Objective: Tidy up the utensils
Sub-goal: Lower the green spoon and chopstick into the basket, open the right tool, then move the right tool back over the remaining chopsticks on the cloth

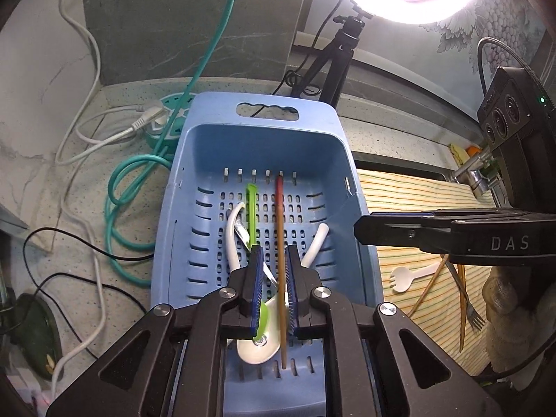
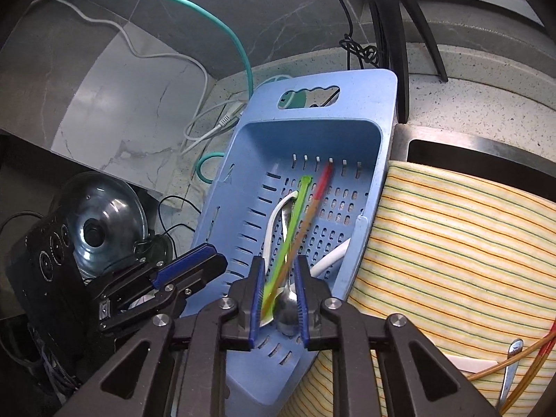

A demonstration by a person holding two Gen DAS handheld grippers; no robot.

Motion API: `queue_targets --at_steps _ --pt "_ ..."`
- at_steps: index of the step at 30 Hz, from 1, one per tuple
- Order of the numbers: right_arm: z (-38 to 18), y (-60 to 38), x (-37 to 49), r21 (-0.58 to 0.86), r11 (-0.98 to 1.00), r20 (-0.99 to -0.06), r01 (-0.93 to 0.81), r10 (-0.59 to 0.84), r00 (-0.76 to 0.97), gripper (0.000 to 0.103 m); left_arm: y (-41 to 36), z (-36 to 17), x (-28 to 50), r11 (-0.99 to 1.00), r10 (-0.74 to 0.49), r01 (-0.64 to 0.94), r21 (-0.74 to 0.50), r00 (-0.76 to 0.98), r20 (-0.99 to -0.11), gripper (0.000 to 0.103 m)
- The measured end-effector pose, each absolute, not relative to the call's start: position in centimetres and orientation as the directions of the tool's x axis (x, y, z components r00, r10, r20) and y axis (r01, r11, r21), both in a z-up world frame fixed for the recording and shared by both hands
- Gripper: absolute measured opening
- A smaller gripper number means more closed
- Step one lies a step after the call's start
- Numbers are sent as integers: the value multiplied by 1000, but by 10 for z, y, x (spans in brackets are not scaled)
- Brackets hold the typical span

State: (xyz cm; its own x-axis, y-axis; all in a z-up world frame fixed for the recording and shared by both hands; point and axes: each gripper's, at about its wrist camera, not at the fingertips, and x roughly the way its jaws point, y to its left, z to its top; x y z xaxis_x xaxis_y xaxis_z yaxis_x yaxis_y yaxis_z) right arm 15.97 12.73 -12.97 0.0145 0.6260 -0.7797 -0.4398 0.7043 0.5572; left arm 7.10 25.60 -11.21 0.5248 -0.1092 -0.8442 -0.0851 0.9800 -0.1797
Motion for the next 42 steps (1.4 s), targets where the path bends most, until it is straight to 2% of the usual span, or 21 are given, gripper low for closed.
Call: queue_targets --at_steps 10,18,21,24,30,42 --pt "-119 86 150 522 699 -788 -489 614 36 23 225 -95 55 980 -102 -85 -179 556 -825 12" --pt "-98 13 158 482 689 -779 -541 620 97 23 181 -84 45 978 -133 -57 -199 564 -815 12" --pt "-94 -22 164 475 689 -781 -548 617 99 36 158 -86 44 978 -145 -41 -202 558 -817 12" --pt "-92 -57 167 428 713 -803 -555 582 128 37 134 -90 44 977 -162 -26 -211 550 -819 12" --pt "-104 -115 167 396 746 -832 -535 539 135 37 87 -104 49 978 -183 13 -207 522 -833 12" --pt "-148 -155 161 495 766 -824 -411 564 58 37 23 -135 81 973 -198 189 -130 410 -890 12"
